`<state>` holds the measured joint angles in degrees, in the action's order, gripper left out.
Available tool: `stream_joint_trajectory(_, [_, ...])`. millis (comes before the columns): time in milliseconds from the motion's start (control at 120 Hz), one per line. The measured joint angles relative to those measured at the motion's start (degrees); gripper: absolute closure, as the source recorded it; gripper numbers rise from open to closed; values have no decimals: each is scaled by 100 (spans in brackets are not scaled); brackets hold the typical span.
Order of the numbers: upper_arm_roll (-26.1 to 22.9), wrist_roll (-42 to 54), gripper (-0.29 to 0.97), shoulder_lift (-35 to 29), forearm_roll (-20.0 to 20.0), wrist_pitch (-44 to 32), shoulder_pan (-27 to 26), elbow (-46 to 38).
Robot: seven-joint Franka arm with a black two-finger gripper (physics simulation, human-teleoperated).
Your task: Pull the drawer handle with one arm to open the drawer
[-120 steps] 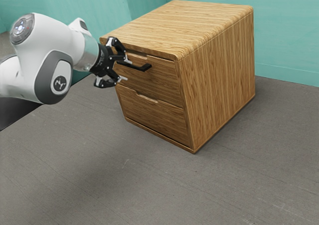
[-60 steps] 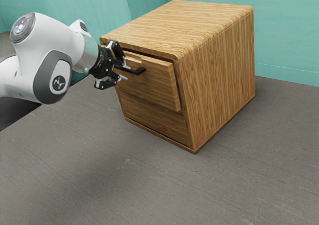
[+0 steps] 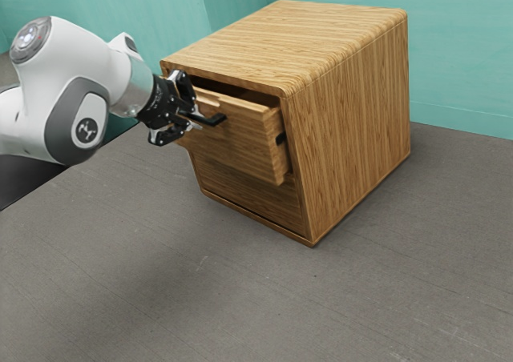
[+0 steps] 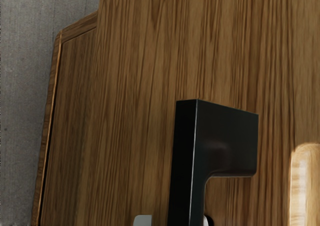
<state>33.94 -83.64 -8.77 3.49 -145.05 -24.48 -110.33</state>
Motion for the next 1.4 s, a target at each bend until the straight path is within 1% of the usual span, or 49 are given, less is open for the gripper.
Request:
stream_joint_trajectory(317, [26, 4, 79, -234, -1, 188, -49, -57])
stream_joint_trajectory(675, [55, 18, 77, -521, 36, 437, -69, -197])
stream_joint_trajectory(925, [90, 30, 78, -809, 56, 734, -71, -320])
stream_joint_trajectory(1167, [95, 45, 78, -1232, 106, 933, -40, -561])
stream_joint_trajectory(1400, [76, 53, 79, -1522, 232, 1064, -14, -744])
